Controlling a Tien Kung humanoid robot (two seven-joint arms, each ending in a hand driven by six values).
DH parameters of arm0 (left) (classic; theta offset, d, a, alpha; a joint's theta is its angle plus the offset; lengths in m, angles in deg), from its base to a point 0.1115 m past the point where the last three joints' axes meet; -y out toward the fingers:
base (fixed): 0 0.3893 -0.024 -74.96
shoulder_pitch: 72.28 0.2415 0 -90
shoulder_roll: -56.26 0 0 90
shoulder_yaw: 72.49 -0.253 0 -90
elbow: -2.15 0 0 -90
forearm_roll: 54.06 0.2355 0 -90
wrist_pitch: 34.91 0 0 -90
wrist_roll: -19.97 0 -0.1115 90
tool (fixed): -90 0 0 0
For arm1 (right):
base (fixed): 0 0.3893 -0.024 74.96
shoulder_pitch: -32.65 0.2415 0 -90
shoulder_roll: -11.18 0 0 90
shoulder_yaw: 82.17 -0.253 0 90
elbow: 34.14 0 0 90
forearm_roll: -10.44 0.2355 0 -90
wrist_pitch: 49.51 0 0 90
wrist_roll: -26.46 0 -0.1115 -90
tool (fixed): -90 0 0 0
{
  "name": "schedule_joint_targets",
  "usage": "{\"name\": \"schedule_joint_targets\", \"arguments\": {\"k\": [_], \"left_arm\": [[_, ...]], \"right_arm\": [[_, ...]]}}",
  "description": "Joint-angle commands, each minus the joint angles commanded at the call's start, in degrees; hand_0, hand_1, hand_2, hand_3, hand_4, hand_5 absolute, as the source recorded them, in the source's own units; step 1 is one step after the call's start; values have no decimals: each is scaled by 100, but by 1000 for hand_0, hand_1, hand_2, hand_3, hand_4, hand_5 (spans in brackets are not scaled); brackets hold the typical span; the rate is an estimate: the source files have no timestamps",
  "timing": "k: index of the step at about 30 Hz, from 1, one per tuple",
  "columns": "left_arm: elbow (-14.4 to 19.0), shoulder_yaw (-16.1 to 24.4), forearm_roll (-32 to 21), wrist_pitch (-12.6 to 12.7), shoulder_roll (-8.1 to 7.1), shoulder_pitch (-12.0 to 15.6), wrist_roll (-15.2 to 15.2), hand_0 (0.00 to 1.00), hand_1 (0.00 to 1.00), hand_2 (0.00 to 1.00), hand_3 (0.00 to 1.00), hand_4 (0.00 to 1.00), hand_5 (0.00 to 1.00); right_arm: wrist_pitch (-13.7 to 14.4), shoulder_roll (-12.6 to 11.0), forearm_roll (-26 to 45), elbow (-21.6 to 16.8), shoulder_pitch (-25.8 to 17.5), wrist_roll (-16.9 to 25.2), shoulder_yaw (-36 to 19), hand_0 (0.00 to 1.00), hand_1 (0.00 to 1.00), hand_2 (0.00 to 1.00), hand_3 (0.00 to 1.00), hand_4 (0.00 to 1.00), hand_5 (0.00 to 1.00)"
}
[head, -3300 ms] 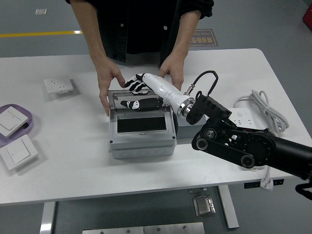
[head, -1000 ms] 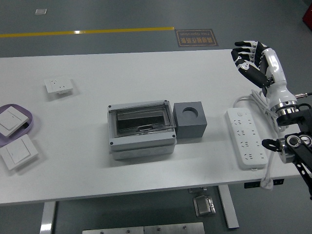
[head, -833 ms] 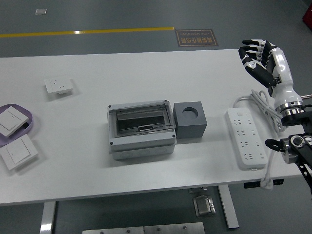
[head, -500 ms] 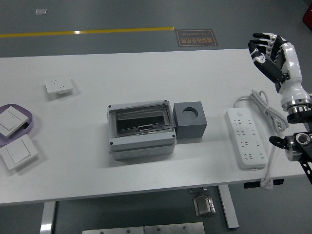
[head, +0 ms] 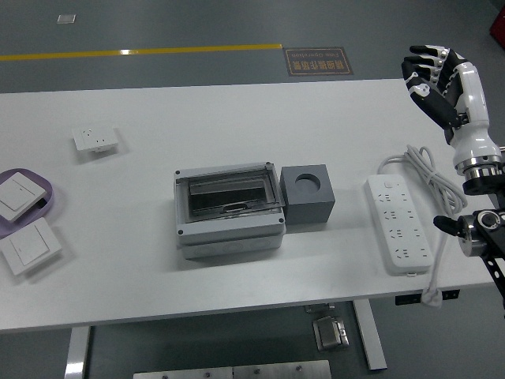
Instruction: Pick up the cylinder from the cube,place it in the box,flap close box
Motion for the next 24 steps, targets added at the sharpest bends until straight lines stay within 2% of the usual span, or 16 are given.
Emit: {"name": "schedule_joint_targets", "arguments": {"k": [13, 24], "left_arm": [[20, -53, -57, -4, -8, -7, 3, 628, 620, 552, 633, 708, 335], [28, -53, -55, -8, -11, -20, 5, 628, 620, 552, 633, 707, 334]], "right_arm": [[-108, 79, 501, 246, 71, 57, 53, 734, 639, 638, 664, 718, 340], [-132, 86, 482, 274, 53, -7, 25, 734, 640, 639, 665, 721, 327]]}}
